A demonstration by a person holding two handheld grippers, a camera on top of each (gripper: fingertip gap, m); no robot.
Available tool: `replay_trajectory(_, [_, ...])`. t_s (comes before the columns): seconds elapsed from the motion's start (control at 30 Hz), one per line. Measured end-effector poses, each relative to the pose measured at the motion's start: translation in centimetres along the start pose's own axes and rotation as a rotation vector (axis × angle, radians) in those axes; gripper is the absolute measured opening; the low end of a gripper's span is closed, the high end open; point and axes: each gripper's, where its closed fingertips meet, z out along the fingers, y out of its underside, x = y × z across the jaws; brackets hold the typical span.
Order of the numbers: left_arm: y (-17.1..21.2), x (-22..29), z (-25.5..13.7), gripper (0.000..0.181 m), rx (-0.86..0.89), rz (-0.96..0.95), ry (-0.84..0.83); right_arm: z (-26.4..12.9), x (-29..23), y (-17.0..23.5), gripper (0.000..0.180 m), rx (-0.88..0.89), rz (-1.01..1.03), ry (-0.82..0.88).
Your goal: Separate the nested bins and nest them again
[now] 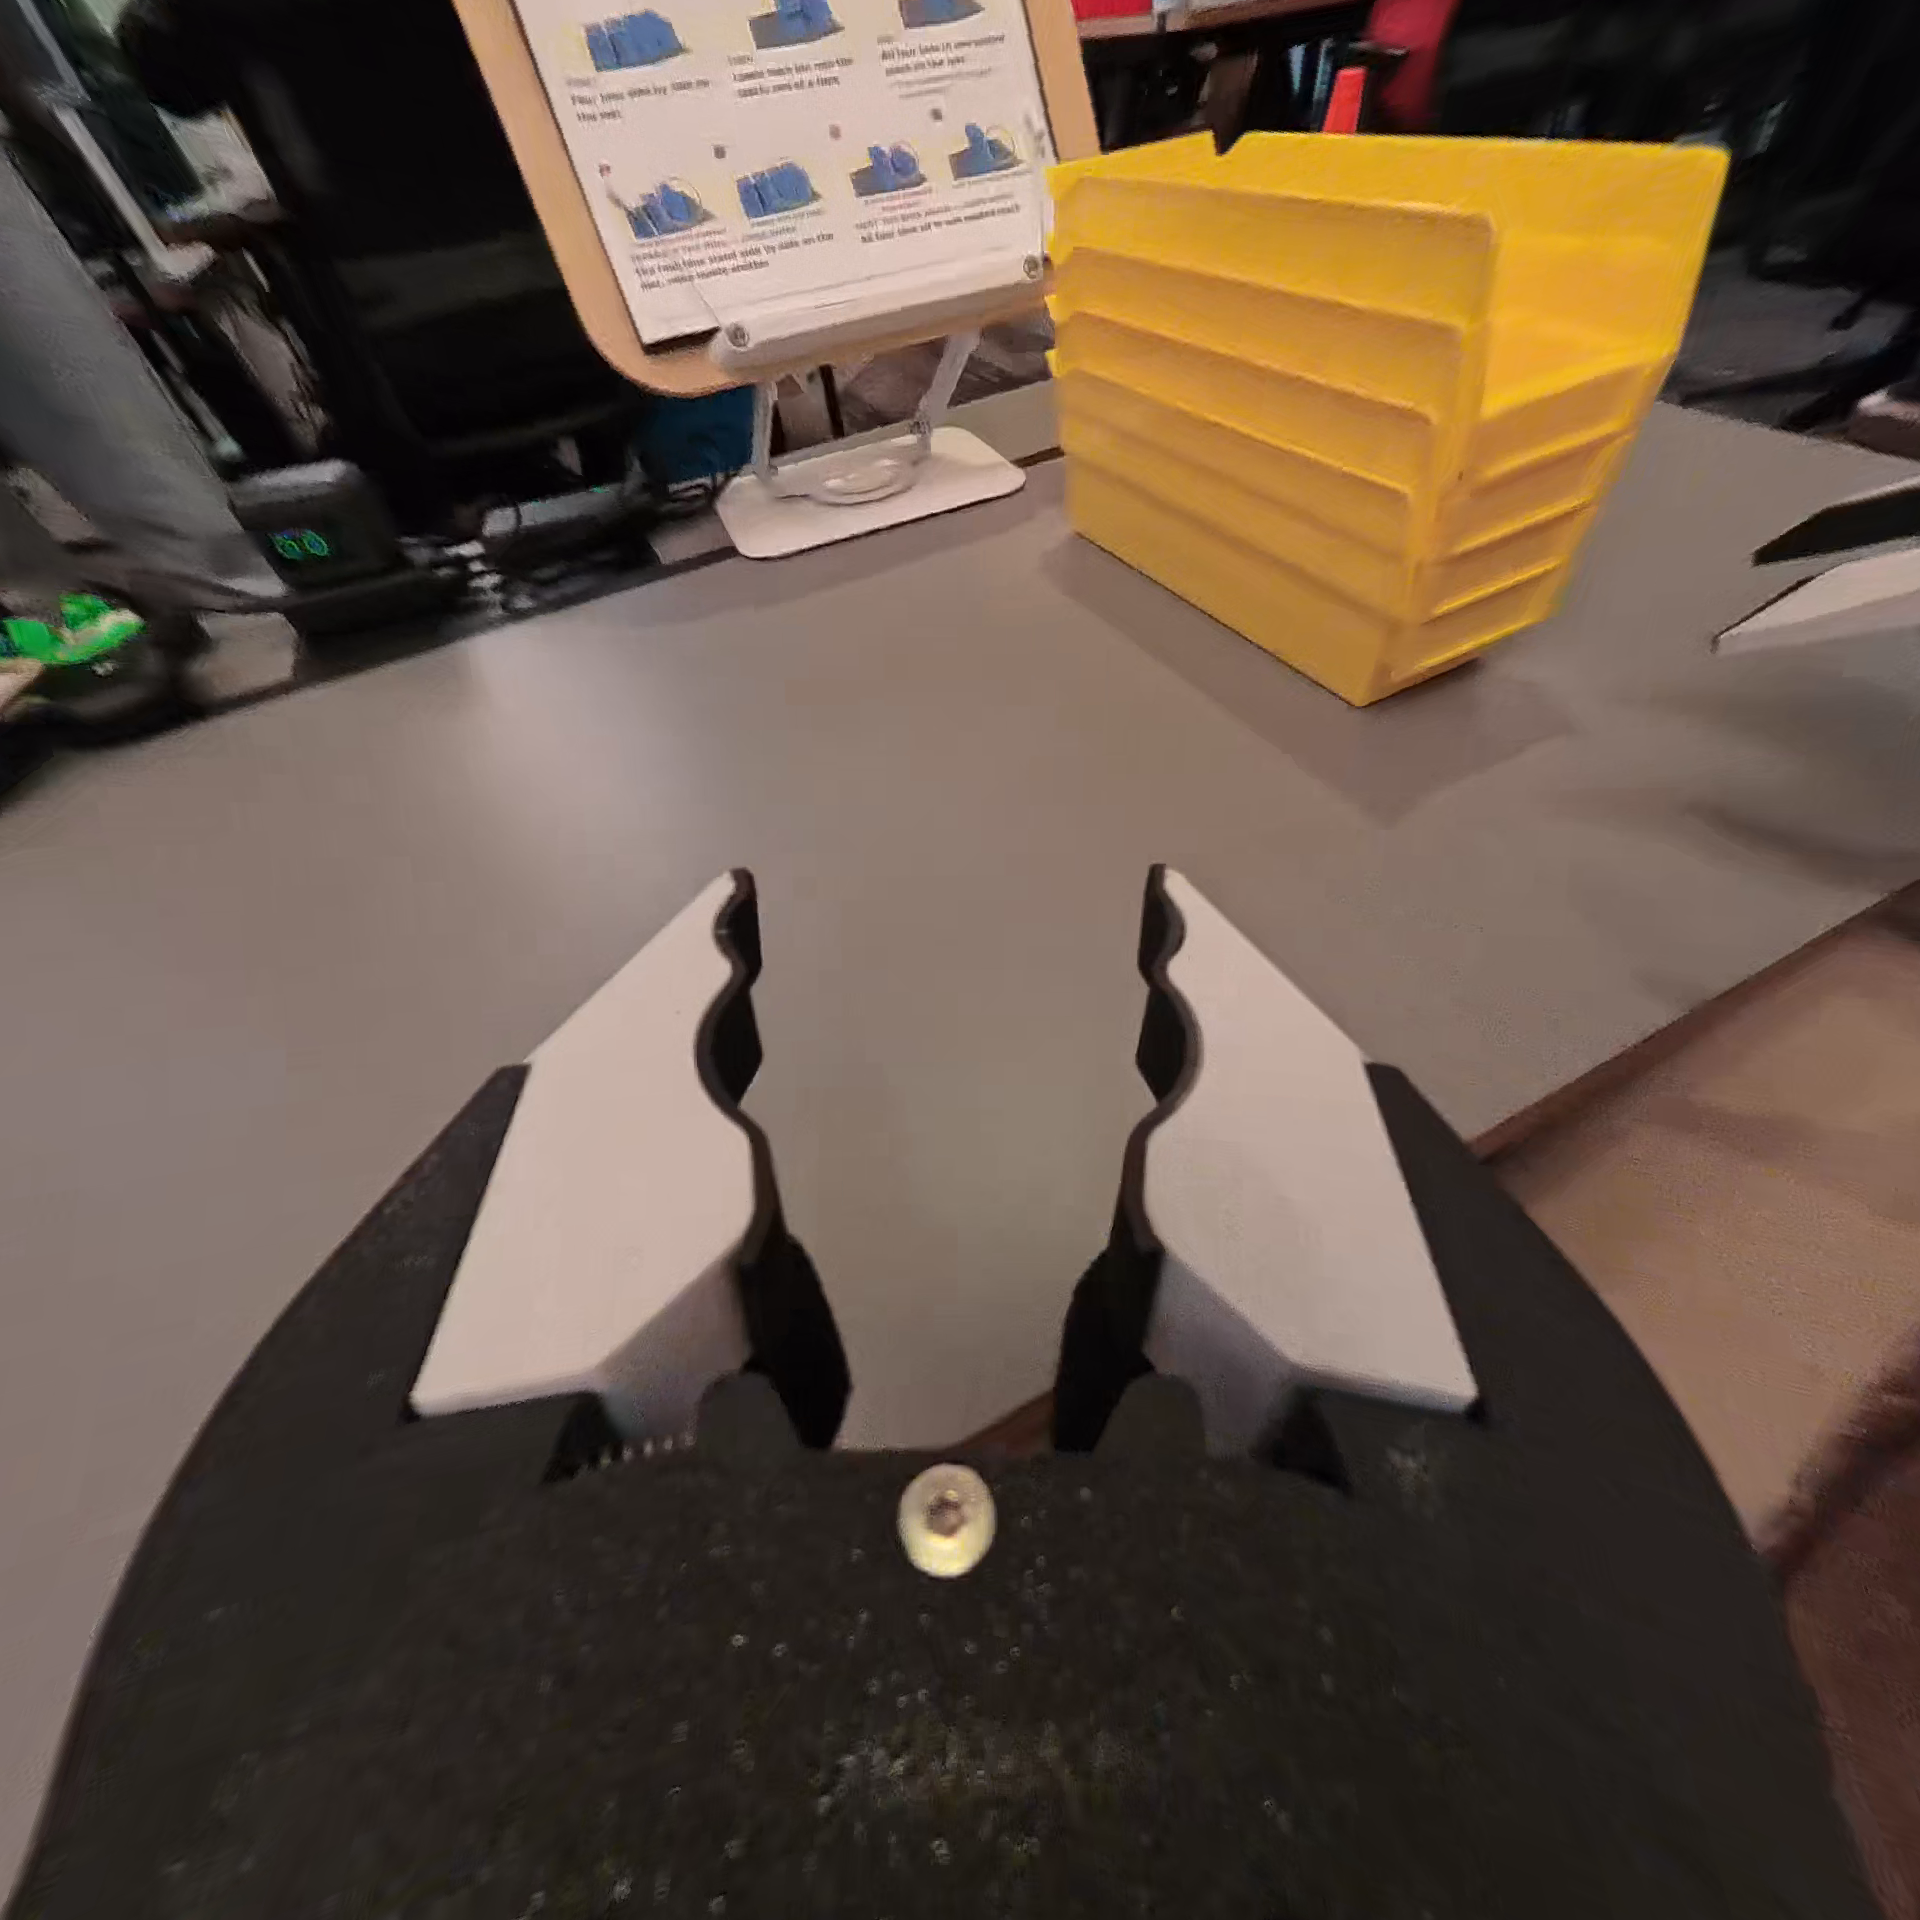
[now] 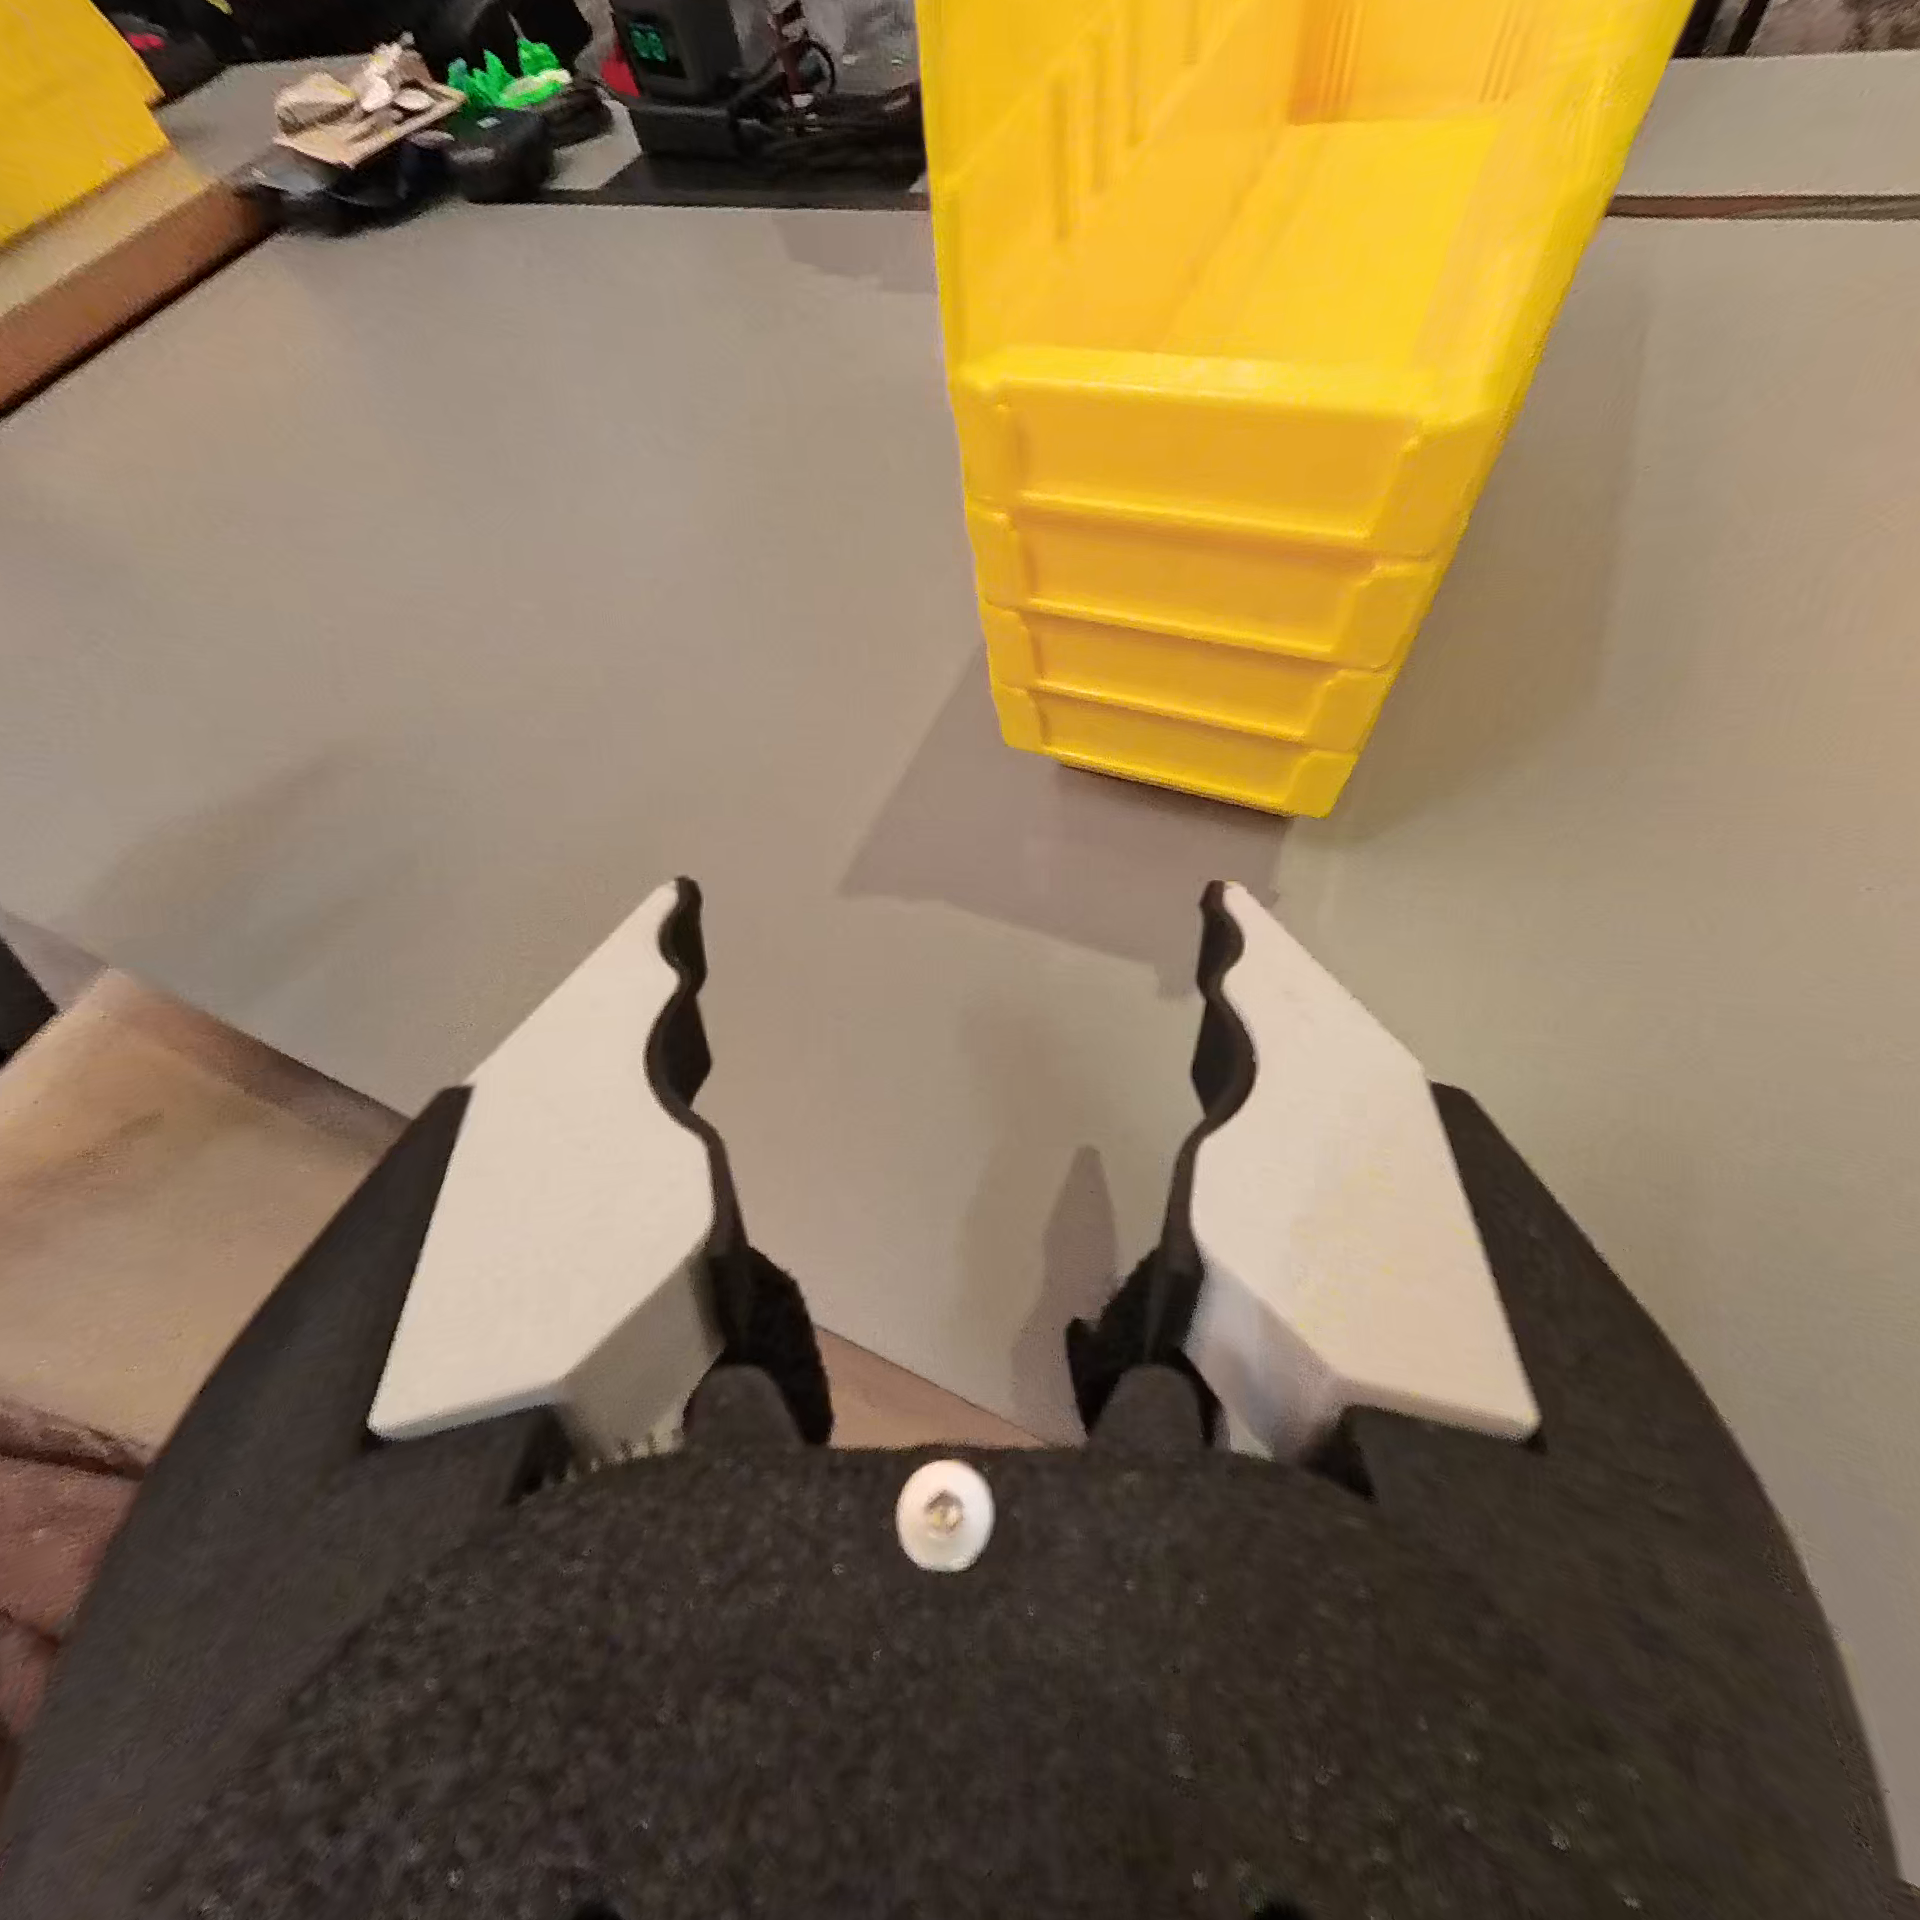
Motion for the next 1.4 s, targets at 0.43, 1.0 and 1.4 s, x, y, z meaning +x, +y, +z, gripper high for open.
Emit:
replay_trajectory(0.43, [-1.5, 3.0, 0.7, 0.068, 0.085, -0.032, 0.095, -1.8, 0.8, 1.8, 0.078, -0.003, -0.051, 0.095])
replay_trajectory(1.0, [0.2, 2.1, 0.7, 0.056, -0.006, -0.123, 0.064, -1.7, 1.7, 2.3, 0.075, -0.046, -0.091, 0.176])
replay_trajectory(1.4, [1.1, 2.1, 1.0, 0.056, -0.051, -0.143, 0.073, -0.7, 0.3, 3.8, 0.077, -0.136, -0.142, 0.142])
